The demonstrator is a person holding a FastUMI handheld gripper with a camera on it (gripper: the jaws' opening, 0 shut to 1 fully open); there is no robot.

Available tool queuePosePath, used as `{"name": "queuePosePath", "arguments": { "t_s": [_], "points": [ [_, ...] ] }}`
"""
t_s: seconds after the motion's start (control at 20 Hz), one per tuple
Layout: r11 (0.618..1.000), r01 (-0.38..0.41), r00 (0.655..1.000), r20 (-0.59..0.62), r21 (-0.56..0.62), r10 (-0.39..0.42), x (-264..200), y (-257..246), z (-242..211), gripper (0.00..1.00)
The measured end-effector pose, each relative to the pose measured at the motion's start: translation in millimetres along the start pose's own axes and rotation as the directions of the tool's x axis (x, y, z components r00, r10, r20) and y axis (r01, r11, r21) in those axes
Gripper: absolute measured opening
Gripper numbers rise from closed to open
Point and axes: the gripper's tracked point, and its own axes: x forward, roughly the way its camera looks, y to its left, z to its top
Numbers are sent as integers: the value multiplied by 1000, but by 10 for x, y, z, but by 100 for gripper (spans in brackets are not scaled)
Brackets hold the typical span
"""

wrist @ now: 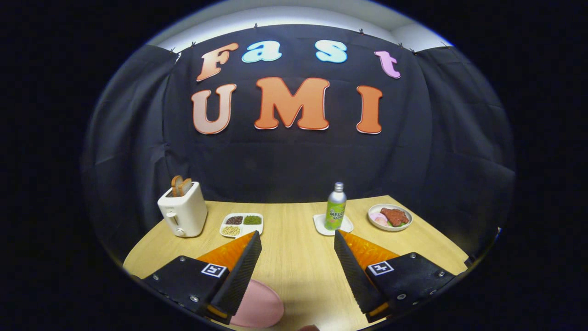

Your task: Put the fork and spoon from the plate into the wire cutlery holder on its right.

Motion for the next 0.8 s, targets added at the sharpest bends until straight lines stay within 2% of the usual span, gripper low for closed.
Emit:
{"name": "queuePosePath", "arguments": {
  "t_s": [0.25,0.45,0.8],
  "points": [
    [994,-109,978,-177,1,107,-24,606,-632,98],
    [990,-141,953,-274,-21,129,-86,862,-1050,98],
    [984,-175,874,-463,-17,147,-228,1099,-1803,98]
  ]
}}
